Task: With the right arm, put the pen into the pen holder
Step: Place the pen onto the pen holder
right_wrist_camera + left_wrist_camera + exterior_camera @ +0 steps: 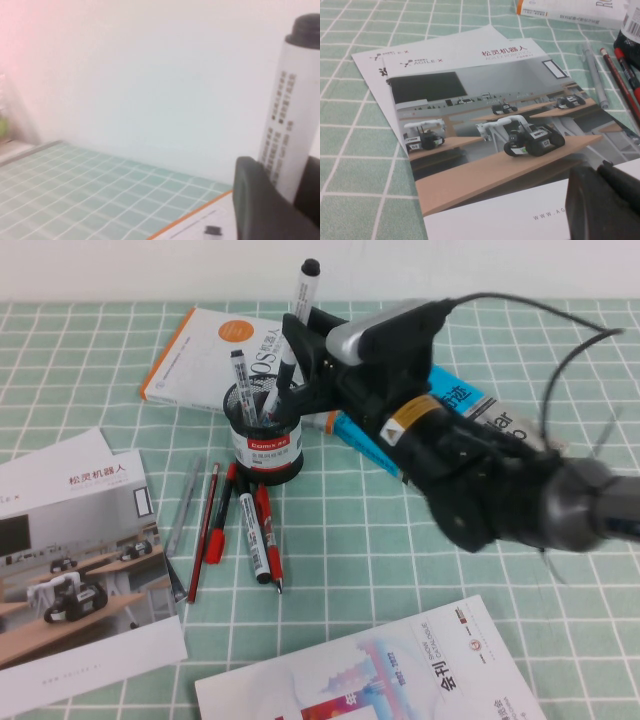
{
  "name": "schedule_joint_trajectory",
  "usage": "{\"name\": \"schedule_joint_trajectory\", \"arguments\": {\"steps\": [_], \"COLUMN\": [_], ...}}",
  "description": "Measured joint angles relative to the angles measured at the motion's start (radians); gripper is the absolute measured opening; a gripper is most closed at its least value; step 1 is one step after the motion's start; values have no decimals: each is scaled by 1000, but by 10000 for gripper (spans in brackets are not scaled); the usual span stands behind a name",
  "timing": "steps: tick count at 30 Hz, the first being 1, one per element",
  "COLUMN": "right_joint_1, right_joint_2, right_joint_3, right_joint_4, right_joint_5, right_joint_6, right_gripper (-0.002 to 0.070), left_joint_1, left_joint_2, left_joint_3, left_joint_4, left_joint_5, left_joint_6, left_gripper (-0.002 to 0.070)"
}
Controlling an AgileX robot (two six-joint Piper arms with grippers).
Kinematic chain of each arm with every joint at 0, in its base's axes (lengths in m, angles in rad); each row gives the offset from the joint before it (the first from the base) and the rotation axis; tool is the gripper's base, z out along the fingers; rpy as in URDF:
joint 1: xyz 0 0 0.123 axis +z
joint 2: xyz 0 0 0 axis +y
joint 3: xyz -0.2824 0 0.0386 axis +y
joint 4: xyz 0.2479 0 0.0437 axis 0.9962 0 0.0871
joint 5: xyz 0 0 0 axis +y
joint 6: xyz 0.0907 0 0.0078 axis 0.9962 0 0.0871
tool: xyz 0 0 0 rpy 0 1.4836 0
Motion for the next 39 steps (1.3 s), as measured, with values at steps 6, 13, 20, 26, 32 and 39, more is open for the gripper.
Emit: {"name": "schedule_joint_trajectory", "arguments": {"steps": [6, 13, 20, 26, 32, 39], "right_joint_1": [0, 0, 0, 0, 0, 0], "right_joint_2": [145, 240, 261, 261, 261, 216], "right_joint_3": [-144, -257, -267, -267, -267, -267], "right_joint_4": [27, 27, 27, 23, 13, 9], "right_joint_5": [23, 115, 205, 226, 249, 337], "right_joint_6": [-11, -10, -12, -12, -12, -12], "right_gripper": [125, 125, 125, 125, 166, 380], "left_joint_1": [0, 0, 0, 0, 0, 0], "left_joint_2": [0, 0, 0, 0, 0, 0], "left_joint_3": [0, 0, 0, 0, 0, 0], "left_joint_4": [0, 0, 0, 0, 0, 0], "left_joint_5": [0, 0, 0, 0, 0, 0], "left_joint_6": [0, 0, 0, 0, 0, 0], "left_gripper": [-6, -6, -6, -6, -6, -6]}}
